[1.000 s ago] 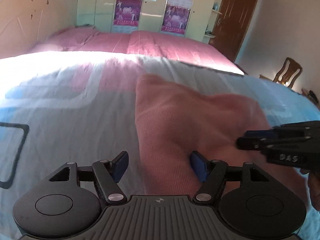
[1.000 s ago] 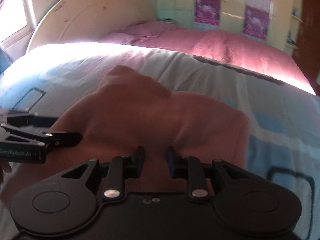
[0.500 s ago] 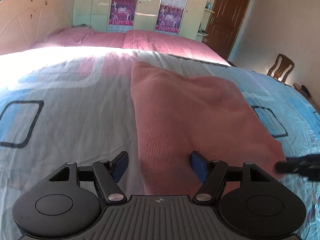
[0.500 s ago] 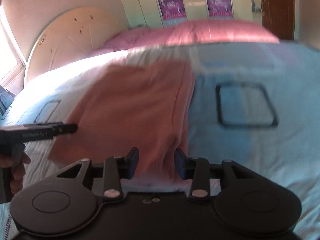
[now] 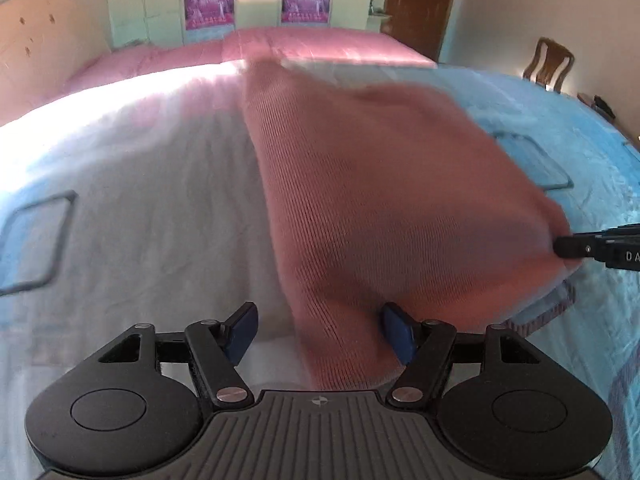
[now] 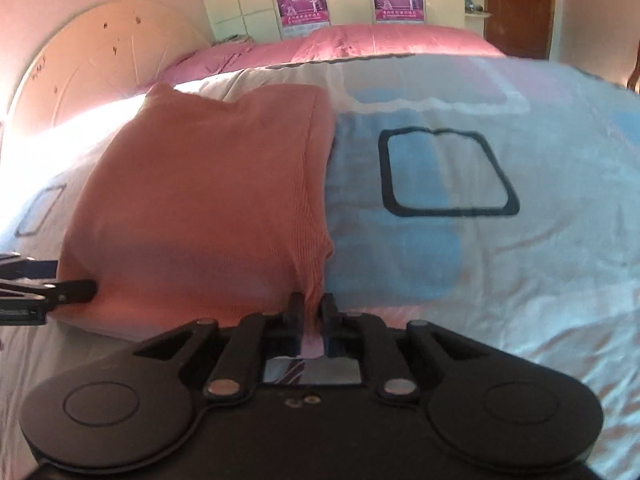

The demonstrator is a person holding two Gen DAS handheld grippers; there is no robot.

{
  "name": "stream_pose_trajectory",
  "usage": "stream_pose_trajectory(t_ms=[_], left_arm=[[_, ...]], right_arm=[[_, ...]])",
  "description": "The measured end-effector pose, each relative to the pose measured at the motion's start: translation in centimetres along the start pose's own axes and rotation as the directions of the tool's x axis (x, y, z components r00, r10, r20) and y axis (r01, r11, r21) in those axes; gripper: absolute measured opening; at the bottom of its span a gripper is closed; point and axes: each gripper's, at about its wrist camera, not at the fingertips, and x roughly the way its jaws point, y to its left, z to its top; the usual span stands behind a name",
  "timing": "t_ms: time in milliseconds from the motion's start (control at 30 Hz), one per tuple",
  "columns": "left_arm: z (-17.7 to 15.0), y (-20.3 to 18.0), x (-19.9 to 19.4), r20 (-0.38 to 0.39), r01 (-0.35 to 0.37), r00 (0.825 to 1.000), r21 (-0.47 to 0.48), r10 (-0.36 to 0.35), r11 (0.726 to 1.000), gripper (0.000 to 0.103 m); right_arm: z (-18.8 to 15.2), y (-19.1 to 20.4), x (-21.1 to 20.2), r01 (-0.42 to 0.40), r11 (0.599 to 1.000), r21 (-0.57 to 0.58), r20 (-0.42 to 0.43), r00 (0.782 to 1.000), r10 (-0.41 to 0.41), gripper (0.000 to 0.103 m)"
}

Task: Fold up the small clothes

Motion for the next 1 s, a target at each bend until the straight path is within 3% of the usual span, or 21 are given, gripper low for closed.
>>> stream_pose_trajectory(t_ms=[67, 133, 200, 267, 300, 367, 467, 500, 567, 633, 733, 833, 1000], left_arm=[[0.8, 0.4, -2.0, 0.088, 0.047, 0.995, -0.024, -0.045, 0.999, 0.068], [2.2, 0.2, -2.1, 0.136, 0.09, 0.987, -0.028, -0.085, 0.996, 0.068], [3.5, -0.3, -0.7, 0.138, 0.121, 0.983, -0.009, -0.119, 0.993, 0.068], [3.7, -0.4, 1.4, 0.079, 0.178, 0.981, -0.028, -0.175, 0.984, 0.068], [3.5, -0.7, 2.6, 0.038, 0.163, 0.986, -0.019, -0.162, 0.986, 0.07], [3.3, -1.4, 3.8, 0.01, 0.138, 0.99, 0.031, -0.138, 0.99, 0.078], [3.7, -3.0, 2.2, 0.039, 0.082, 0.995, 0.098, -0.086, 0.992, 0.078], [3.7, -3.1, 1.5, 0.055, 0.071, 0.996, 0.101, -0.077, 0.992, 0.078], [4.1, -2.9, 1.0, 0.076, 0.056, 0.995, 0.049, -0.059, 0.997, 0.078], [4.0, -2.4, 2.1, 0.033, 0.039, 0.999, 0.014, -0.039, 0.999, 0.078], [3.2, -3.9, 2.8, 0.021, -0.018, 1.0, 0.074, 0.017, 0.997, 0.078], [3.3, -4.3, 2.1, 0.026, -0.04, 0.999, 0.092, 0.037, 0.995, 0.078], [3.6, -4.4, 1.3, 0.034, -0.063, 0.998, 0.085, 0.061, 0.994, 0.078]], right_arm=[[0.6, 0.5, -2.2, 0.049, 0.998, -0.048, 0.066, 0.997, -0.046, 0.025], [1.8, 1.5, -4.0, 0.035, 0.996, -0.08, 0.133, 0.991, -0.024, 0.025], [3.5, 3.5, -3.5, -0.001, 0.989, -0.146, 0.153, 0.988, 0.023, 0.021], [4.6, 5.0, -1.4, -0.021, 0.979, -0.201, 0.136, 0.99, 0.049, 0.015], [4.9, 5.2, 0.3, -0.034, 0.978, -0.207, 0.099, 0.994, 0.055, 0.007], [4.3, 4.7, 4.0, -0.015, 0.976, -0.217, -0.023, 1.0, 0.01, 0.004], [3.8, 4.5, 4.0, -0.007, 0.976, -0.22, -0.009, 1.0, 0.005, 0.004], [4.2, 4.9, 3.4, 0.003, 0.975, -0.224, 0.005, 1.0, -0.002, 0.014], [4.7, 6.0, 1.6, -0.011, 0.97, -0.245, 0.089, 0.995, 0.033, 0.024], [4.7, 7.0, 1.4, -0.056, 0.962, -0.268, 0.086, 0.993, 0.082, 0.021], [3.2, 7.1, 4.8, -0.031, 0.945, -0.325, -0.026, 0.999, 0.024, 0.019], [3.9, 6.9, 3.7, -0.04, 0.954, -0.299, -0.02, 0.999, 0.035, 0.018], [4.3, 5.2, 1.7, -0.073, 0.973, -0.219, 0.02, 0.997, 0.08, 0.026]])
